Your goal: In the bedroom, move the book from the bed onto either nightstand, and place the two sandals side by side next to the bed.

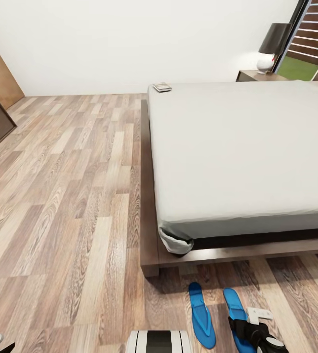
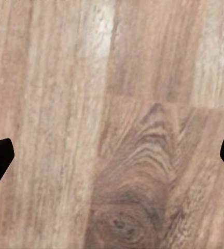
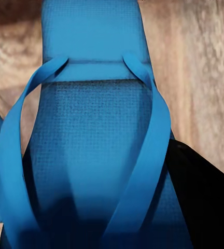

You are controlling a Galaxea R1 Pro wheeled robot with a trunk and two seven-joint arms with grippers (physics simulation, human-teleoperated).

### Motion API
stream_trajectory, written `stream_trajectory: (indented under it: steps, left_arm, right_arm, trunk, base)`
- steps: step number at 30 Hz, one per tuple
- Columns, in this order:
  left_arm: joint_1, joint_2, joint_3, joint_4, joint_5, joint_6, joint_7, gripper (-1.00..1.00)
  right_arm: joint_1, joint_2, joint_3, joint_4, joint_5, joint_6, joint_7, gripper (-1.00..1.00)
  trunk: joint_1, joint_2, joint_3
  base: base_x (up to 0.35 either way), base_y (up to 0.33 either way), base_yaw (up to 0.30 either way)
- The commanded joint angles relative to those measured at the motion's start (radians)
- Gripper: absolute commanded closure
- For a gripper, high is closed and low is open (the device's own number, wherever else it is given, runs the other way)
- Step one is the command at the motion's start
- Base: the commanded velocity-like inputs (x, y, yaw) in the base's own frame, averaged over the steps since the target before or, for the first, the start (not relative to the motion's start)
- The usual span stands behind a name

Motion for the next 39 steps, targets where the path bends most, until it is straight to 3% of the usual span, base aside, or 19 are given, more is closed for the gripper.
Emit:
stream_trajectory:
  steps: [1, 39]
  left_arm:
    - [0.000, 0.000, -0.008, 0.001, 0.006, -0.004, -0.003, -1.00]
    - [0.003, 0.000, -0.010, 0.001, 0.005, -0.005, -0.004, -1.00]
  right_arm:
    - [0.000, 0.000, -0.002, -0.002, 0.001, 0.006, 0.004, 1.00]
    - [-0.036, -0.008, 0.009, -0.005, 0.015, -0.002, 0.006, 1.00]
  trunk:
    - [0.000, 0.000, -0.001]
    - [0.000, 0.000, -0.001]
  base:
    - [0.000, 0.000, 0.000]
    - [0.000, 0.000, 0.000]
